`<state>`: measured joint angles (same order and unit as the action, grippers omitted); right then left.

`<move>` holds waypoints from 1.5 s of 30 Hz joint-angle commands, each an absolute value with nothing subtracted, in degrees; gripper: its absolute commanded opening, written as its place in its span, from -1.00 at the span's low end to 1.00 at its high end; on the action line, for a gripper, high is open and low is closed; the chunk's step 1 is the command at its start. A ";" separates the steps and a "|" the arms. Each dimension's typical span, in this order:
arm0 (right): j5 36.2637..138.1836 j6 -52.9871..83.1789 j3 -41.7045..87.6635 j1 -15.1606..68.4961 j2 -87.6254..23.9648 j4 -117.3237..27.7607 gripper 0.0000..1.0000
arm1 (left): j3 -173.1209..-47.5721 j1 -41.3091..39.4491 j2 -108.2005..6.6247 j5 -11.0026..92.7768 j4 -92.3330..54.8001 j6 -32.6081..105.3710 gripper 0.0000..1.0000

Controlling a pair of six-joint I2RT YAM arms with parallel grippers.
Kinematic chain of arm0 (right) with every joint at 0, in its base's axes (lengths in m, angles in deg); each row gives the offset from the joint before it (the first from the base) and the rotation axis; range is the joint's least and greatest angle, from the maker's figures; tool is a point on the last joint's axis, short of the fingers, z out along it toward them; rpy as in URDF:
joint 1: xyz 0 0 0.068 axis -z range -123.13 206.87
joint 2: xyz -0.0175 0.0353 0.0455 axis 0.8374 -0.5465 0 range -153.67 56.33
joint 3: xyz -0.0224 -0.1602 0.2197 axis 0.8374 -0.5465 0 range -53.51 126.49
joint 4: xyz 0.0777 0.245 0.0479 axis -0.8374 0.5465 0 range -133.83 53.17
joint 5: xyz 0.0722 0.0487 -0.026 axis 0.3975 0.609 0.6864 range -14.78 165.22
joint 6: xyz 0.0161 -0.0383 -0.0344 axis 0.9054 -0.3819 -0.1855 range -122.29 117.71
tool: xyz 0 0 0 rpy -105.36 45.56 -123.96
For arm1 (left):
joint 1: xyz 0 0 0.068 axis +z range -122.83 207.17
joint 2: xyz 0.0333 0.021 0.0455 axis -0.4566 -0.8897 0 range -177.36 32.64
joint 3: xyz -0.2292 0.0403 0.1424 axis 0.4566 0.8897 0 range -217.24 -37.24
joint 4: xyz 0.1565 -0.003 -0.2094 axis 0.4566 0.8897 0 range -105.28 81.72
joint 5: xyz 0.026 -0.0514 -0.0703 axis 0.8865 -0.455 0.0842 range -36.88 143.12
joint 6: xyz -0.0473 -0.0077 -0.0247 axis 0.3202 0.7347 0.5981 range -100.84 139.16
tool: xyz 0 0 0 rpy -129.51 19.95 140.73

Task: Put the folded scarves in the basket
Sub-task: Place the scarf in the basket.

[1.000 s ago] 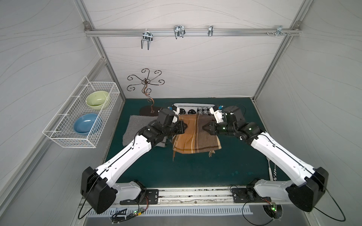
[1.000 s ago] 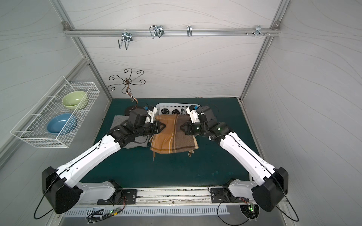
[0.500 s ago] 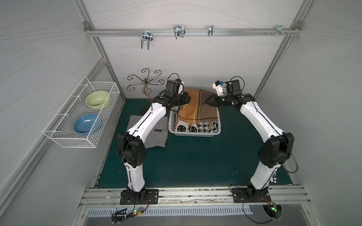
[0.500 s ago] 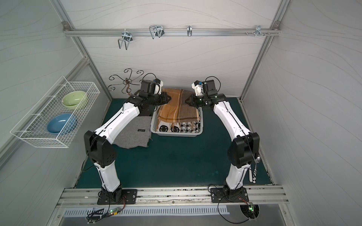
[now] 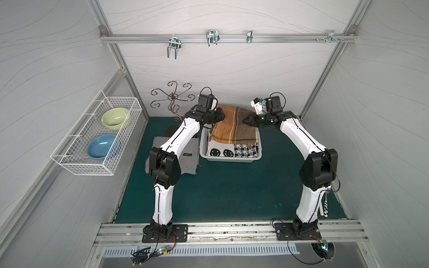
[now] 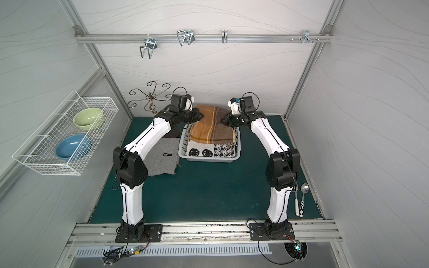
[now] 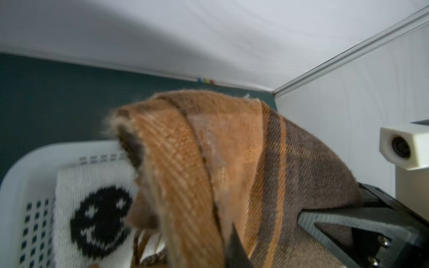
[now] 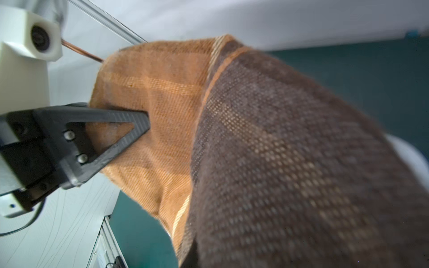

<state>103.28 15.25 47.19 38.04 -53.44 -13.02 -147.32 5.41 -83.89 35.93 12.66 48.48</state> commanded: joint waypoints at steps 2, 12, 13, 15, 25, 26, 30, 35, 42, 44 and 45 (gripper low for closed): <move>105.38 15.49 40.05 37.91 -51.50 -17.05 -1.00 | -139.42 5.72 -80.71 35.97 6.97 49.33 -1.00; 104.35 14.74 35.27 37.90 -55.18 -18.35 -0.95 | -131.72 5.81 -82.18 38.38 4.34 46.91 -1.00; 103.99 14.52 35.05 37.90 -55.20 -18.23 -0.93 | -131.87 5.79 -82.58 38.71 5.11 46.56 -1.00; 102.91 14.09 34.35 37.91 -55.03 -17.95 -0.84 | -131.55 5.81 -82.84 39.47 5.90 45.81 -1.00; 98.00 11.90 35.11 38.02 -57.11 -15.17 -0.33 | -129.17 5.94 -82.34 41.77 5.23 44.74 -0.50; 98.12 11.44 35.44 38.00 -57.36 -14.69 -0.31 | -128.88 6.03 -82.32 41.86 4.95 44.57 -0.41; 96.63 9.43 37.31 38.40 -57.35 -10.48 -0.26 | -127.58 6.77 -81.66 40.72 5.55 43.69 -0.35; 95.51 10.29 35.22 39.63 -53.68 -10.49 -0.16 | -125.73 7.04 -78.61 40.93 5.66 43.69 -0.27; 96.58 10.92 33.68 41.03 -49.83 -9.69 -0.09 | -123.61 9.29 -74.81 40.53 6.74 44.13 -0.21; 96.12 10.68 33.27 41.46 -48.91 -8.86 -0.09 | -122.55 9.89 -73.34 41.04 7.51 43.71 -0.20; 95.90 10.66 32.70 41.69 -48.16 -8.95 -0.07 | -121.18 10.11 -72.22 41.58 7.74 43.36 -0.20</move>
<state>96.81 11.19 33.95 40.84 -51.04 -11.62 -122.65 8.97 -75.30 40.63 6.56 44.61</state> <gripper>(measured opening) 0.460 0.400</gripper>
